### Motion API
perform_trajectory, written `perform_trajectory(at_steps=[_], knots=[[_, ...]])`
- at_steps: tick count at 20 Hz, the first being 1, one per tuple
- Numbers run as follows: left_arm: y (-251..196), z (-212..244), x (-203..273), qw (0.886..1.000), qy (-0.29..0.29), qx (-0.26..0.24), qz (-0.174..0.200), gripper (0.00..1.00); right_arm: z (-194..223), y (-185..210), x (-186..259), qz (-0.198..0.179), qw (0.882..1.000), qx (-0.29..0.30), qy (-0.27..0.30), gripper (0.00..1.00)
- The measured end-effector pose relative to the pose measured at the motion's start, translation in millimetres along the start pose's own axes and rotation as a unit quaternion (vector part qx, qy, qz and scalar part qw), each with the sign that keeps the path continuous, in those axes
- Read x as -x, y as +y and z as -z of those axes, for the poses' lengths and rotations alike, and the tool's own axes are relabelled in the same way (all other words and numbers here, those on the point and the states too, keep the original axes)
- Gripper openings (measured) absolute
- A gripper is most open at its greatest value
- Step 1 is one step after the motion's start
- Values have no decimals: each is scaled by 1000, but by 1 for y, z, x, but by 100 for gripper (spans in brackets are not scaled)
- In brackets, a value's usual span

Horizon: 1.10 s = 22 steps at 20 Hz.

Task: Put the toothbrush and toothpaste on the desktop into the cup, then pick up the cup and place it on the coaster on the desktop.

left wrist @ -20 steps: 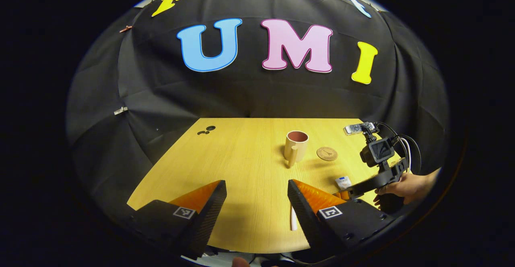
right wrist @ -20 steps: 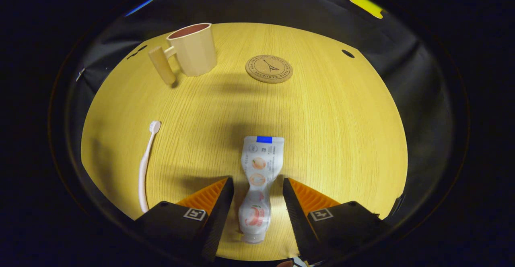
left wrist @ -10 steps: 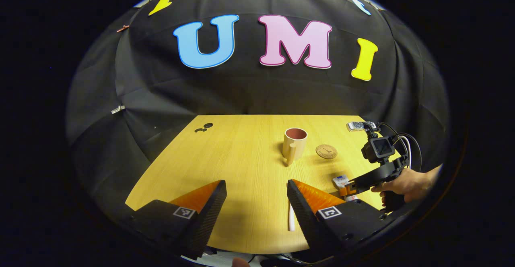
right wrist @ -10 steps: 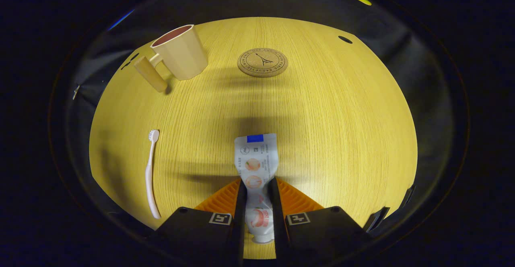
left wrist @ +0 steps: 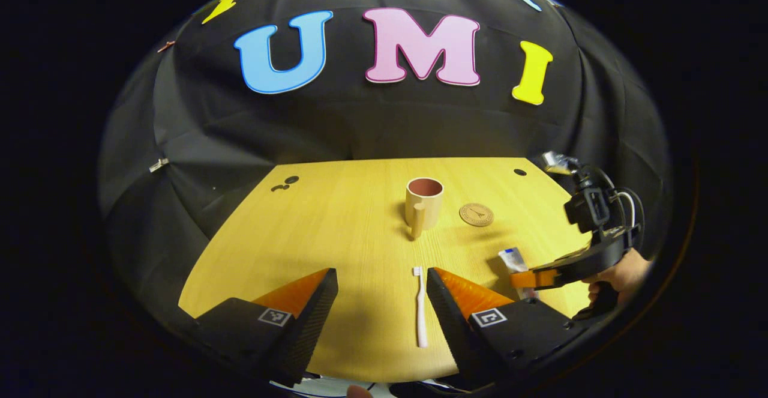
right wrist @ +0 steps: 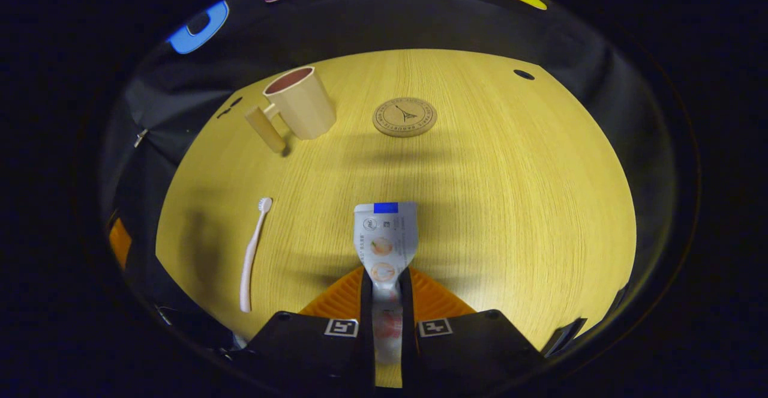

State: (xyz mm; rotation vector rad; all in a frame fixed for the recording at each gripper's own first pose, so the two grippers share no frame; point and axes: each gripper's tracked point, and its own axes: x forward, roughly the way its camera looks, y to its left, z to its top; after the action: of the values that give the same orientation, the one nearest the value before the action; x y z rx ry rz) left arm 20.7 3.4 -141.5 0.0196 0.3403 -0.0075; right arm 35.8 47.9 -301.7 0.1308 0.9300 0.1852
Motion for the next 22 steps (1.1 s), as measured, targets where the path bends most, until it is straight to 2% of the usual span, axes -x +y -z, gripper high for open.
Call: perform_trajectory(at_steps=[7,10,17,22], knots=[[-30,32,-49,998,63,-18,19,92,-17,-11,54,-36,998,21,-54,21],[-36,48,-71,996,87,-22,19,86,-25,-23,75,-43,996,18,-72,21],[-48,74,-111,990,135,-28,18,83,-27,-59,92,-32,994,36,-94,21],[-50,88,-128,986,162,-36,9,75,-27,-79,92,-25,994,28,-100,21]])
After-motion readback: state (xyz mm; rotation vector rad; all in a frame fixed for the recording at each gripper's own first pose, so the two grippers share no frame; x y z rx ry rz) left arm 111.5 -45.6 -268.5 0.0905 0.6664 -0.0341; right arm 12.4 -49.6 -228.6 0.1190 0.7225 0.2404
